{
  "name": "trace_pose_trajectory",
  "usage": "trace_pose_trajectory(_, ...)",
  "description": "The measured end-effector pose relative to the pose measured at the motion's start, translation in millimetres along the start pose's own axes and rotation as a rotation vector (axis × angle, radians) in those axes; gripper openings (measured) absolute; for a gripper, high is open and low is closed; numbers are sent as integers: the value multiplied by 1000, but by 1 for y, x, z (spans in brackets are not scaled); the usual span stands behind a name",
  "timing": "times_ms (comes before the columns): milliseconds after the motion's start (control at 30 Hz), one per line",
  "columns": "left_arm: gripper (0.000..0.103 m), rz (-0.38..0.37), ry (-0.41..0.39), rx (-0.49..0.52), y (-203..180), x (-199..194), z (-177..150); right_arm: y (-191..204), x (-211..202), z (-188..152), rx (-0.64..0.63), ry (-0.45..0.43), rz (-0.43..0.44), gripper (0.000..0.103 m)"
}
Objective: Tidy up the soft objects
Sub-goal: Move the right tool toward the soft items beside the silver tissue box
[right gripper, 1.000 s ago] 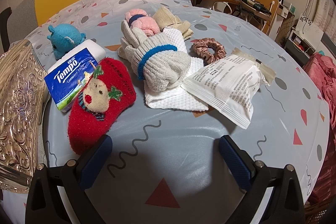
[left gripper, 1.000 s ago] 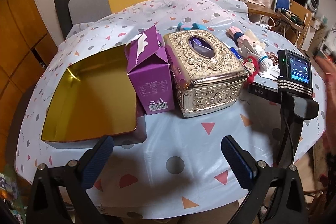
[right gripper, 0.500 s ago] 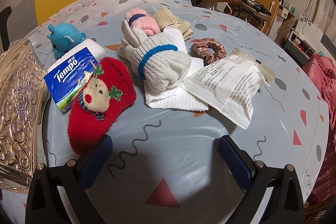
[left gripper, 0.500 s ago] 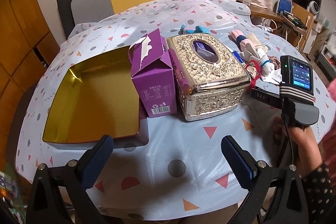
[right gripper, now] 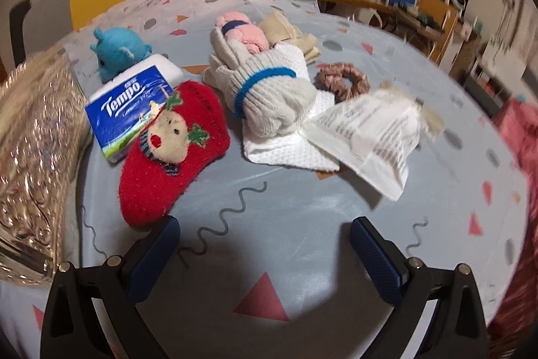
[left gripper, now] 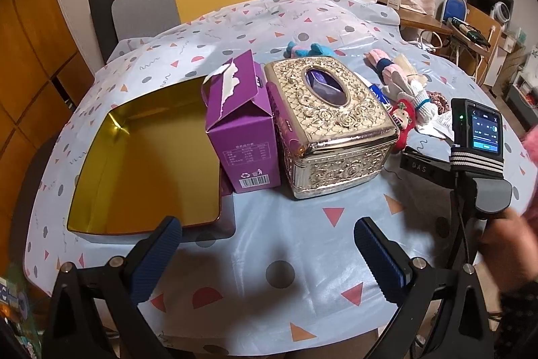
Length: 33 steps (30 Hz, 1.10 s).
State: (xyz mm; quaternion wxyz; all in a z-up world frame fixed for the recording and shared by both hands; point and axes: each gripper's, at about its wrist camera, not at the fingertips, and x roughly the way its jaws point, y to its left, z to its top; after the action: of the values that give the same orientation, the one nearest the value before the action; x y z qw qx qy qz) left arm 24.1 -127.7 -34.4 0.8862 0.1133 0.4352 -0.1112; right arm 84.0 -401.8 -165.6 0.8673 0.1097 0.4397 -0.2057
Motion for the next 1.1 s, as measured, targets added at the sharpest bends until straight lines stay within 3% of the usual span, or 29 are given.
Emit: trace_pose_trajectory(1100,103,1,23,-1,1,10,-1,-1,1,0,-11,4,5,103)
